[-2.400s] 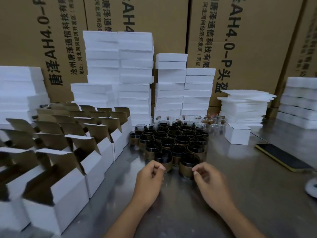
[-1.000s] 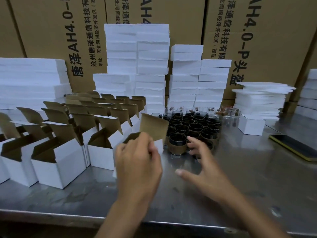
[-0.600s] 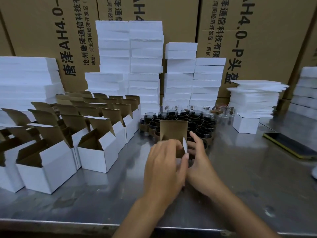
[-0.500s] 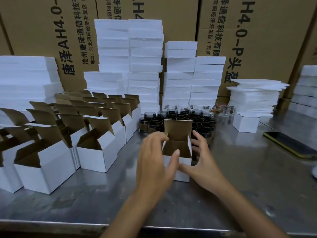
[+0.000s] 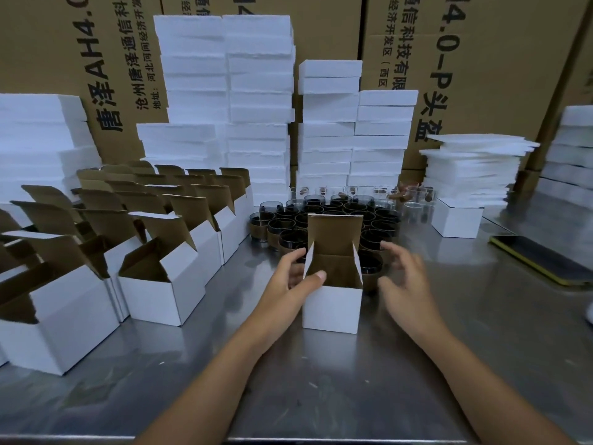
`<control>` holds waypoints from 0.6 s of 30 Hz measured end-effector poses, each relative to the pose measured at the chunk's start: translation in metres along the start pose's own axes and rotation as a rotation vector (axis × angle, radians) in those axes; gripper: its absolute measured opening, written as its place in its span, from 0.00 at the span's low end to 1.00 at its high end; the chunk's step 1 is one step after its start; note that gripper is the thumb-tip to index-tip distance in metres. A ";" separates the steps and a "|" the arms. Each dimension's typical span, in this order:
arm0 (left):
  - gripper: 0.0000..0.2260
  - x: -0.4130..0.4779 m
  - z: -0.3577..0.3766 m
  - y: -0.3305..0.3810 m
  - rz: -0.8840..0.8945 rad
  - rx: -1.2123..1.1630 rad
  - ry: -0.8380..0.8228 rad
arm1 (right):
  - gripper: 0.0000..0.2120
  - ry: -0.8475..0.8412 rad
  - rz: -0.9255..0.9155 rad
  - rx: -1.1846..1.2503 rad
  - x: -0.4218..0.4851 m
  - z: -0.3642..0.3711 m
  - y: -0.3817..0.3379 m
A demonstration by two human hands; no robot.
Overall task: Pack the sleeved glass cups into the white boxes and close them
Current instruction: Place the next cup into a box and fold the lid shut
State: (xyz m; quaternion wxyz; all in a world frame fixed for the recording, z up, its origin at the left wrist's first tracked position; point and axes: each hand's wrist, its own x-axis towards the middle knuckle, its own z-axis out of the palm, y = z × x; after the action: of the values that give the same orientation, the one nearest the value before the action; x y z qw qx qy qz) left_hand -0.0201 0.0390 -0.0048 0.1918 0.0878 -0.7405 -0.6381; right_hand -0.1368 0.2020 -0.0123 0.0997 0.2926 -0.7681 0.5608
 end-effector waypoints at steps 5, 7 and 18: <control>0.25 0.009 -0.001 -0.006 0.056 -0.001 -0.013 | 0.26 -0.197 0.032 -0.154 0.002 0.002 0.013; 0.26 0.010 -0.001 -0.008 0.070 0.017 -0.007 | 0.22 -0.189 -0.007 -0.192 0.003 0.003 0.015; 0.26 0.008 0.000 -0.006 0.109 0.064 0.043 | 0.20 0.028 -0.016 -0.201 0.000 0.003 0.011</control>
State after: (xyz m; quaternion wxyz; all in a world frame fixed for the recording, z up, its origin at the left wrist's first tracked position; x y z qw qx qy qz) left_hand -0.0281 0.0345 -0.0094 0.2394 0.0669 -0.7598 -0.6007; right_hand -0.1423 0.2010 -0.0221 0.1440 0.2795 -0.8166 0.4840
